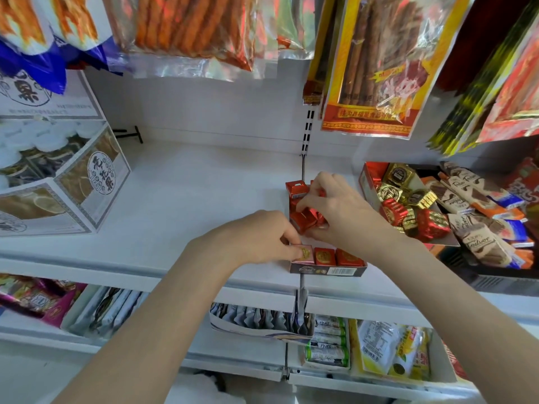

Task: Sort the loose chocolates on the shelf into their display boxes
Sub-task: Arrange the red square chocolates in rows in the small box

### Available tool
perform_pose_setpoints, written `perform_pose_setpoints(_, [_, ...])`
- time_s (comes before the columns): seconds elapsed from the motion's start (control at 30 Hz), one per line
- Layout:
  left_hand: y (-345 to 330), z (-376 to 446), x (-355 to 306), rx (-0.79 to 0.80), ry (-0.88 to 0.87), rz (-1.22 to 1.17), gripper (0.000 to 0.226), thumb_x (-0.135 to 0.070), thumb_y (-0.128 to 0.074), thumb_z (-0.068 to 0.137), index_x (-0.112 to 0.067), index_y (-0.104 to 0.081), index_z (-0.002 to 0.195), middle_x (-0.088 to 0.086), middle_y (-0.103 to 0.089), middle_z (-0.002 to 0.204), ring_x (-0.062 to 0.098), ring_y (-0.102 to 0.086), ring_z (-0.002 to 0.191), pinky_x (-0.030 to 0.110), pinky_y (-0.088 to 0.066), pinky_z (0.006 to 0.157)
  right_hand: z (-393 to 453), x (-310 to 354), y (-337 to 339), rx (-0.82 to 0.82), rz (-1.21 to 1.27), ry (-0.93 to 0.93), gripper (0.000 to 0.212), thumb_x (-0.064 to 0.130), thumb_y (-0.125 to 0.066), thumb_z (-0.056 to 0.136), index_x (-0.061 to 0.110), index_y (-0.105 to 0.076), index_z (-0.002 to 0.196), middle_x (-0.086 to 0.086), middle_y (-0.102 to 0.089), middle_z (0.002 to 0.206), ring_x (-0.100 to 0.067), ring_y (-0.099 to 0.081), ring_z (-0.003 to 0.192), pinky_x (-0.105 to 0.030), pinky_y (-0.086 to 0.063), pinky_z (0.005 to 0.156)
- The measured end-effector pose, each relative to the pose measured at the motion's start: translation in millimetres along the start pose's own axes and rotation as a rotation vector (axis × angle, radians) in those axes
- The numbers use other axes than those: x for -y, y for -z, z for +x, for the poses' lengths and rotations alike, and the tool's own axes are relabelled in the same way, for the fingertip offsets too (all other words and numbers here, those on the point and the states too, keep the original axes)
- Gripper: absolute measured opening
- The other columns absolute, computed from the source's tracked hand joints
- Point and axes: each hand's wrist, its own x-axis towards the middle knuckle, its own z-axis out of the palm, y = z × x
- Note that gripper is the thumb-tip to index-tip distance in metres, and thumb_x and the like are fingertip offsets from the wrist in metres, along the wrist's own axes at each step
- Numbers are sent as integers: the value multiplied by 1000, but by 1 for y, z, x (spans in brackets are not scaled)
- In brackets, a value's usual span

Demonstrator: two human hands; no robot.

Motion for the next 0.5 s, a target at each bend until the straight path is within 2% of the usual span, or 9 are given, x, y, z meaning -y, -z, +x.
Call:
perform_pose_setpoints(0.07, [0,1,0,2,-1,5,24,-32,-57,87,-22,-69,104,-4,-61,90,16,-58,92,32,-47,85,1,-3,-5,-26,-5,31,30,17,-79,63,8,-68,90,-16,-53,93,-34,-51,86,-46,-49,67])
perform_pose_setpoints(0.13, [-1,1,1,-1,-3,6,23,-32,-57,87,-22,-69,104,-5,-61,89,16,-59,91,31,-46,83,2,-4,-3,-35,56,54,24,15,-76,68,6,-70,89,-15,-54,93,-33,-52,85,-43,-49,69])
perform_pose_setpoints(0.23, [-2,1,1,-5,-10,15,23,-32,-56,88,-21,-69,104,-4,-63,92,16,-59,91,31,-47,84,0,-6,6,-99,239,-27,17,15,-66,78,6,-70,92,-6,-54,92,-17,-53,80,-25,-46,73])
perform_pose_setpoints(0.3, [-2,0,1,-9,-11,28,24,-32,-56,88,-21,-69,104,-2,-64,95,17,-59,92,33,-47,85,-2,-6,16,-115,406,-171,11,15,-64,80,12,-68,90,-1,-59,85,-8,-54,67,-10,-45,64])
perform_pose_setpoints(0.33, [-2,0,1,-13,-11,32,24,-32,-56,88,-21,-69,104,-1,-65,97,18,-59,92,34,-48,86,-4,-6,21,-96,521,-240,6,14,-64,80,16,-66,86,-2,-62,80,-6,-56,62,-8,-46,59])
perform_pose_setpoints(0.43, [-3,-2,-1,-21,-10,38,23,-32,-56,88,-22,-69,104,-2,-64,97,18,-59,94,36,-47,89,-13,-8,31,-25,847,-373,13,8,-61,83,16,-63,93,-10,-68,71,-10,-57,54,-20,-50,56])
perform_pose_setpoints(0.5, [-4,-4,-3,-27,-6,45,23,-32,-55,89,-22,-68,105,-5,-59,92,18,-58,94,36,-46,90,-20,-9,34,31,910,-369,22,9,-58,86,20,-64,104,-12,-69,75,-11,-57,58,-22,-50,60])
